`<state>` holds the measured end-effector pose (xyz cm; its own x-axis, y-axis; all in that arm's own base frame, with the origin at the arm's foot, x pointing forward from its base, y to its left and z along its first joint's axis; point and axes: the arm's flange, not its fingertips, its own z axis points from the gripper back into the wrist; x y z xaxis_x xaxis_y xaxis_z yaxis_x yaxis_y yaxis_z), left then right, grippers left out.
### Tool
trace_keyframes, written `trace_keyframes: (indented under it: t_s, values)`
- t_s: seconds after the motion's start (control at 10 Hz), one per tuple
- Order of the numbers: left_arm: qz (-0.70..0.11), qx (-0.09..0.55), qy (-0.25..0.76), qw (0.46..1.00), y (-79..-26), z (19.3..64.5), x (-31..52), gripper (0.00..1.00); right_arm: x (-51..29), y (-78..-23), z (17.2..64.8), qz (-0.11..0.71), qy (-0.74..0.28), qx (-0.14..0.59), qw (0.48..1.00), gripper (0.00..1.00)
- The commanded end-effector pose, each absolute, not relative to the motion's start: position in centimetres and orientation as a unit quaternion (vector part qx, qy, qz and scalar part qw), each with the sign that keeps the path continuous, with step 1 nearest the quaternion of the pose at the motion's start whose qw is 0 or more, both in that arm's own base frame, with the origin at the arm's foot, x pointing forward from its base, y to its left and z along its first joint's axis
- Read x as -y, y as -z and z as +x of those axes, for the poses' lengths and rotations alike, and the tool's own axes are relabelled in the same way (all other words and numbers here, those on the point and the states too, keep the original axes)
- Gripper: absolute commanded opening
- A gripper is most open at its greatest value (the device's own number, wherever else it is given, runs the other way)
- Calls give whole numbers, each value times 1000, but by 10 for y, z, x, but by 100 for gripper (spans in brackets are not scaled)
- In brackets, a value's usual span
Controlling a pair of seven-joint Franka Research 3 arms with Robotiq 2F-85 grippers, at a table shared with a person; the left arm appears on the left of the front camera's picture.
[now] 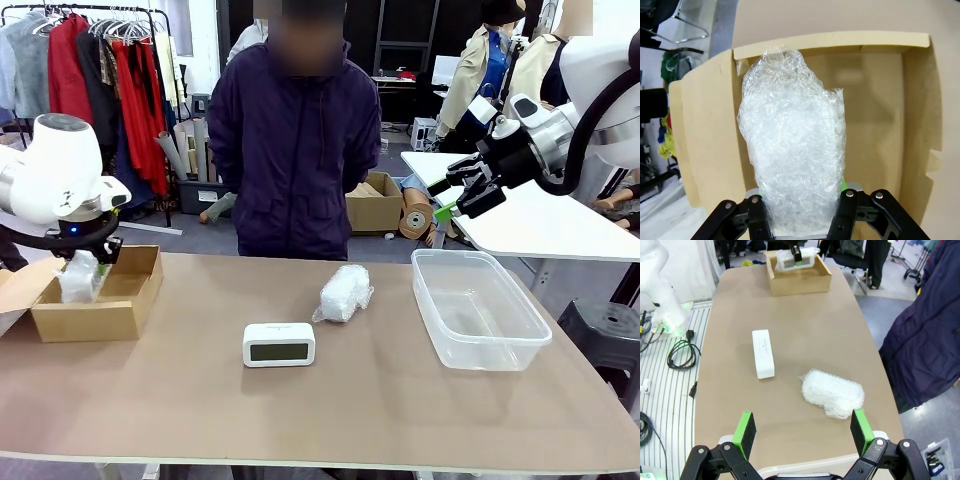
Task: Separate and place wrapped and unwrapped clocks.
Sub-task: If the picked Digital clock is wrapped, place it in the Package Box ; if not, place it in the Organizing box.
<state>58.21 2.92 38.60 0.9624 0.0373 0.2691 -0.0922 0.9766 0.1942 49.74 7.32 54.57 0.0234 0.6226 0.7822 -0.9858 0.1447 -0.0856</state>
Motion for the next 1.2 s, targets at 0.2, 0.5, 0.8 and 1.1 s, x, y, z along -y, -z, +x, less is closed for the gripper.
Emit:
trace_keyframes:
  t_s: [0.2,0.5,0.8,1.1]
  values:
    - [116,115,-24,986,-366,583,-37,0,-74,-548,497,258,-602,359,665,100]
    - [124,91,-32,988,-348,581,-44,0,-74,-548,497,258,-602,359,665,100]
    - [125,75,-35,989,-334,580,-45,27,-74,-548,497,258,-602,359,665,100]
    - [110,85,-32,990,-345,582,-44,85,-74,-548,497,258,-602,359,665,100]
